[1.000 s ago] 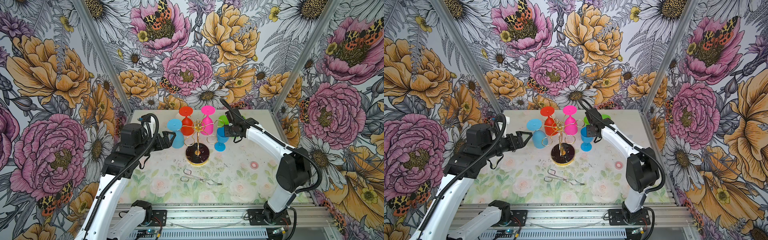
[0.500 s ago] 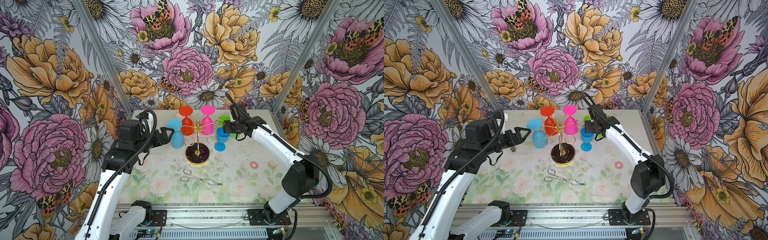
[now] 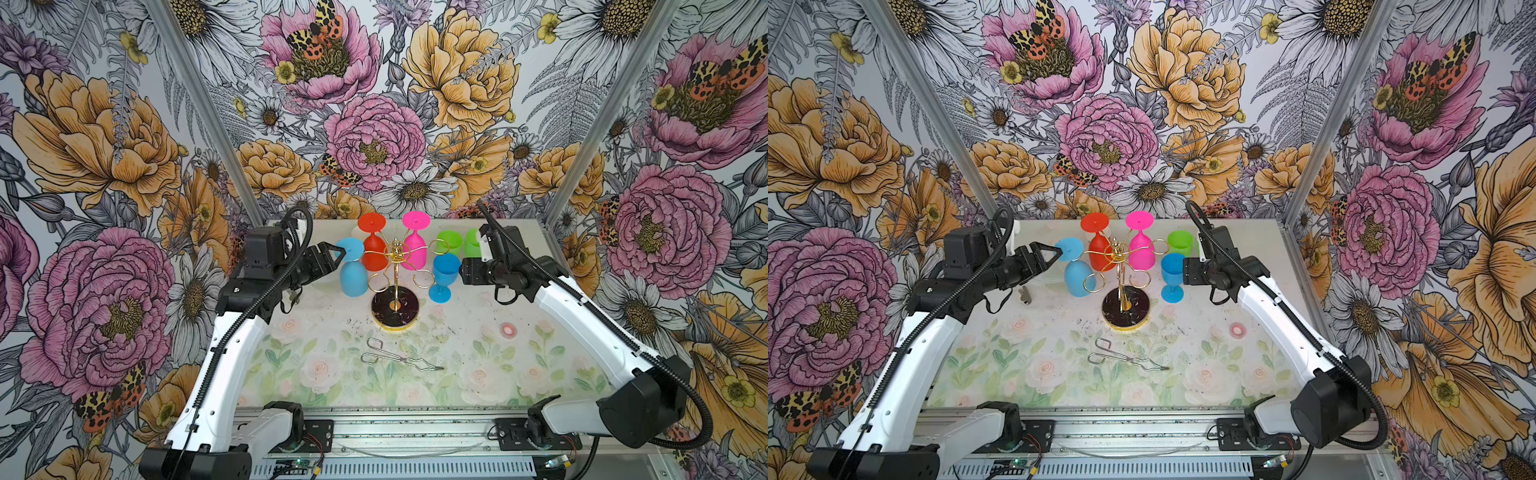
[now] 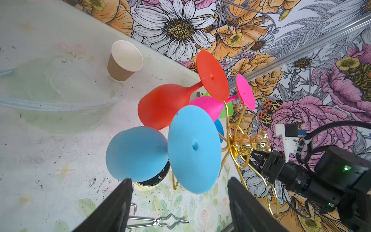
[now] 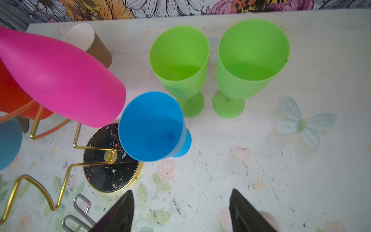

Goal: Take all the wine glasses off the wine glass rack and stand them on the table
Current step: 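Close the left gripper on the foot of the remaining hanging blue glass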

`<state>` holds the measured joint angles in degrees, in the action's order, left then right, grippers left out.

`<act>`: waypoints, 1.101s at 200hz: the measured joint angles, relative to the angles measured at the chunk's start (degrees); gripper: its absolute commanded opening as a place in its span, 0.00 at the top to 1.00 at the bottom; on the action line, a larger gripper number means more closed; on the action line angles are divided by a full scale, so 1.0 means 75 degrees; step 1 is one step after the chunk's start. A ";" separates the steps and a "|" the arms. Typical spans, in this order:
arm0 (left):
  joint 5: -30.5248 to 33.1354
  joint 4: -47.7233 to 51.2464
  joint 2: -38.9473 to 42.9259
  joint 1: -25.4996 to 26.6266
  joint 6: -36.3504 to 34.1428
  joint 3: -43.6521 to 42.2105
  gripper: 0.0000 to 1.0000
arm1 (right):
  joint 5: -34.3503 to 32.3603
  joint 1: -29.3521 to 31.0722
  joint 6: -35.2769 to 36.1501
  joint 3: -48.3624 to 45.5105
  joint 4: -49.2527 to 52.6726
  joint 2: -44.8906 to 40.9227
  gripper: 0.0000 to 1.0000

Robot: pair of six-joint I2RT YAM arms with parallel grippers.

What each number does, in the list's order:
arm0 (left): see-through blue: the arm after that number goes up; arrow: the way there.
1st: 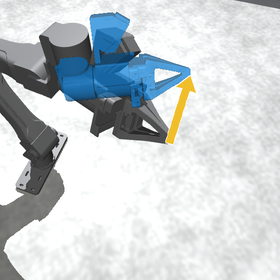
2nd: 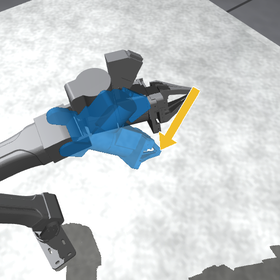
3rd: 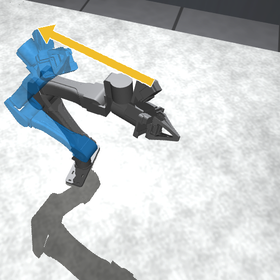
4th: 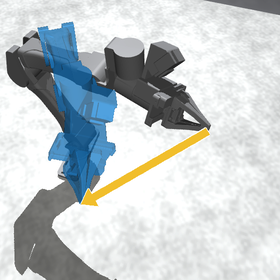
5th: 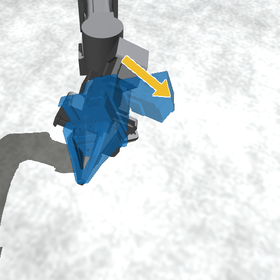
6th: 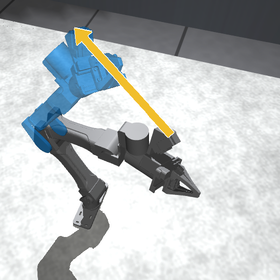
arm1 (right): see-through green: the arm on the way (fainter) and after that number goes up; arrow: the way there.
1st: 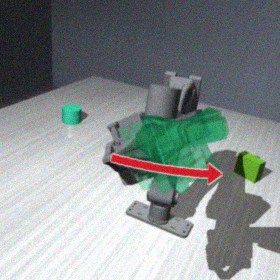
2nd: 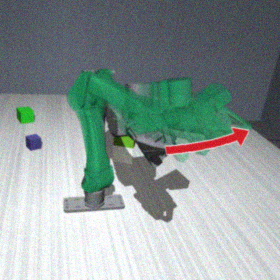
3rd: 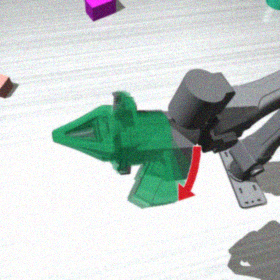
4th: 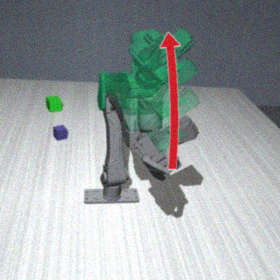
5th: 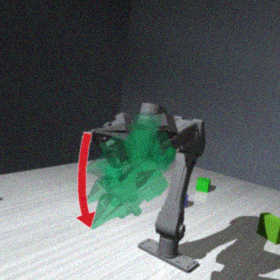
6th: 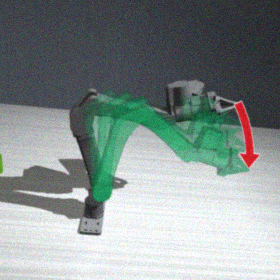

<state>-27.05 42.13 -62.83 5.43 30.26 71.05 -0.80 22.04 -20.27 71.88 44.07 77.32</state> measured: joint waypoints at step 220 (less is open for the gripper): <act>-0.0839 -0.0341 -0.0743 -0.0064 0.0525 0.0172 0.79 | 0.0286 0.0000 0.0166 -0.0828 -0.0434 -0.0825 0.25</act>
<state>-33.34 39.57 -68.40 4.95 34.20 72.34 1.34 22.04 -19.03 65.67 40.82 71.13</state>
